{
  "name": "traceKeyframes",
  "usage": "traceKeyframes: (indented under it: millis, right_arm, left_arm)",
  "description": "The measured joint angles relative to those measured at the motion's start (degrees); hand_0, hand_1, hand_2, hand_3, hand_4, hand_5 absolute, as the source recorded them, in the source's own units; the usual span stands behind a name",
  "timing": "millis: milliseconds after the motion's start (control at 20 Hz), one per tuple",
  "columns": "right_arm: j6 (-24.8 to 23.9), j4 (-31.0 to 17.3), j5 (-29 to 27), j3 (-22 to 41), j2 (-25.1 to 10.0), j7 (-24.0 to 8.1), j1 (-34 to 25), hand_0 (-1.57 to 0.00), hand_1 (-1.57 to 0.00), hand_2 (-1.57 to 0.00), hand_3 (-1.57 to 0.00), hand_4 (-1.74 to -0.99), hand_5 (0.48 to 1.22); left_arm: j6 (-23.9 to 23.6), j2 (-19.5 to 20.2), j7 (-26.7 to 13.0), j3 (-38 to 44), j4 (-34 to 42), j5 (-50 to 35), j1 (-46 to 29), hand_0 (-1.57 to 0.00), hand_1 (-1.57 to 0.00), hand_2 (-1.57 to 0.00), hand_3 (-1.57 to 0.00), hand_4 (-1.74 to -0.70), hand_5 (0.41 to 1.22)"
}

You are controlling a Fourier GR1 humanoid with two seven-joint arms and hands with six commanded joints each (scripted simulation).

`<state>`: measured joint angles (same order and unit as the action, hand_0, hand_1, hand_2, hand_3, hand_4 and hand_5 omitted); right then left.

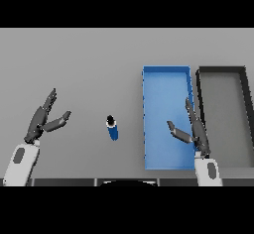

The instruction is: Pick up the blue pipe and place it into the blue bin.

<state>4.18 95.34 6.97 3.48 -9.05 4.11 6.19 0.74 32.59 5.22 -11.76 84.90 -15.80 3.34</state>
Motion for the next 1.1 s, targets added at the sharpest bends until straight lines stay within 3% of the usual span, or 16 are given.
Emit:
traceKeyframes:
  millis: [250,300,400,550,850,1100]
  right_arm:
    - [0.3,2.1,0.9,1.2,-0.2,-1.8,1.0,0.0,0.0,0.0,0.0,-1.227,0.594]
    - [0.4,2.2,1.1,1.5,-0.1,-0.8,1.4,0.0,0.0,0.0,0.0,-1.226,0.596]
    - [0.5,1.2,1.5,1.5,-0.5,-1.3,0.2,0.0,0.0,0.0,0.0,-1.232,0.604]
    - [1.1,0.5,1.3,2.0,0.0,0.7,0.9,0.0,0.0,0.0,0.0,-1.254,0.626]
    - [1.6,1.0,0.5,1.6,-0.2,-0.2,0.3,0.0,0.0,0.0,0.0,-1.296,0.651]
    - [1.4,1.9,0.4,1.7,0.1,-0.1,0.6,0.0,0.0,0.0,0.0,-1.305,0.652]
  left_arm:
    - [4.6,2.3,2.1,-2.1,1.5,0.9,-1.1,0.0,0.0,0.0,0.0,-1.16,0.598]
    - [7.1,3.3,3.1,-2.7,2.3,0.4,-1.6,0.0,0.0,0.0,0.0,-1.17,0.592]
    - [10.1,3.9,0.6,-5.3,4.8,0.1,-2.3,0.0,0.0,0.0,0.0,-1.19,0.573]
    - [12.0,4.7,-1.6,-8.1,8.8,0.5,-3.3,0.0,0.0,0.0,0.0,-1.19,0.532]
    - [13.1,-0.4,-4.9,-14.9,9.5,4.7,-1.3,0.0,0.0,0.0,0.0,-1.21,0.488]
    - [10.0,-6.1,-2.5,-18.1,6.5,10.3,-0.3,0.0,0.0,0.0,0.0,-1.22,0.495]
